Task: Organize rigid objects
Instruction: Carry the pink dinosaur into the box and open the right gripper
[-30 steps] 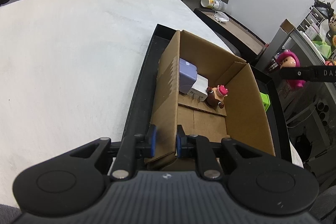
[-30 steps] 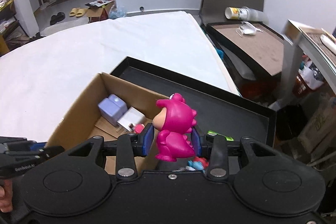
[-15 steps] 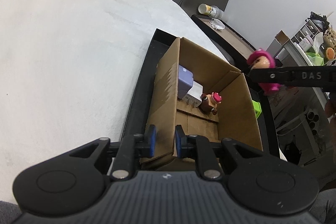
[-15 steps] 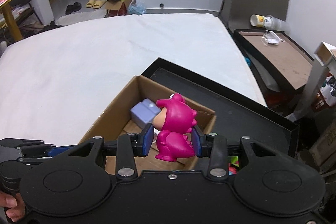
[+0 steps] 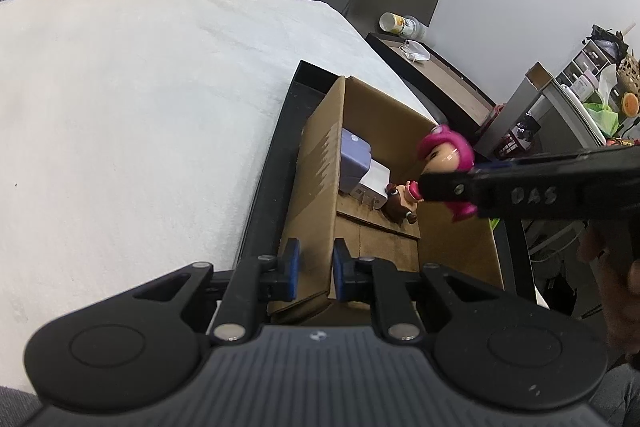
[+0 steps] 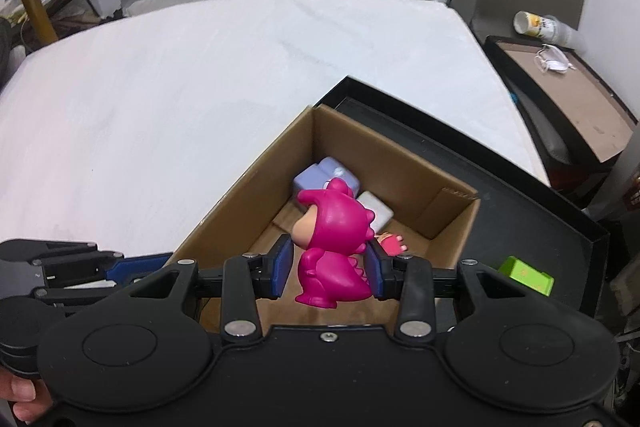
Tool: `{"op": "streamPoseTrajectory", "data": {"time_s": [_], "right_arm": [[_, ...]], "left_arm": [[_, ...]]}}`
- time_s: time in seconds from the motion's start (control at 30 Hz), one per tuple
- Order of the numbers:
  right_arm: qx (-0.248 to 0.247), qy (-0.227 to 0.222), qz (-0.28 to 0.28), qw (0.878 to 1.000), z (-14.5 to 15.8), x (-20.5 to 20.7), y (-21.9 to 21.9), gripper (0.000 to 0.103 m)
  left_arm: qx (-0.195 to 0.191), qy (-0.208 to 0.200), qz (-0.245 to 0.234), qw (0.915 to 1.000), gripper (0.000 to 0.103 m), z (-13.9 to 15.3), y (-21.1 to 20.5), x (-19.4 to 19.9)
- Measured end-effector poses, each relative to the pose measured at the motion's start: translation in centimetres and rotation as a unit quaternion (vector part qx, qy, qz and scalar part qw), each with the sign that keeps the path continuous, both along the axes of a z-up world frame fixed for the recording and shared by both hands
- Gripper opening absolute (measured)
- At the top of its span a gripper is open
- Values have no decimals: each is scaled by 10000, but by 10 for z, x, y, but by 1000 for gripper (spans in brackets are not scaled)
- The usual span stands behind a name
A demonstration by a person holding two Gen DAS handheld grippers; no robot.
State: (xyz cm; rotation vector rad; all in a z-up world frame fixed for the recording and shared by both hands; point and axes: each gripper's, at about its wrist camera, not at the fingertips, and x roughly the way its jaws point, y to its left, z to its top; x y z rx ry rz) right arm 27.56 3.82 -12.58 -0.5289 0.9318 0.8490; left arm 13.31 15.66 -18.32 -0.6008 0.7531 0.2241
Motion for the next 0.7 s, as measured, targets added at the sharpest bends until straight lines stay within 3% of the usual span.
{"op": "streamPoseTrajectory", "data": {"time_s": [0.7], "right_arm": [[0,271,-17,9996,-36,4,26,42]], "left_arm": [[-52,-36,19,10000,16,0,2,-2]]}}
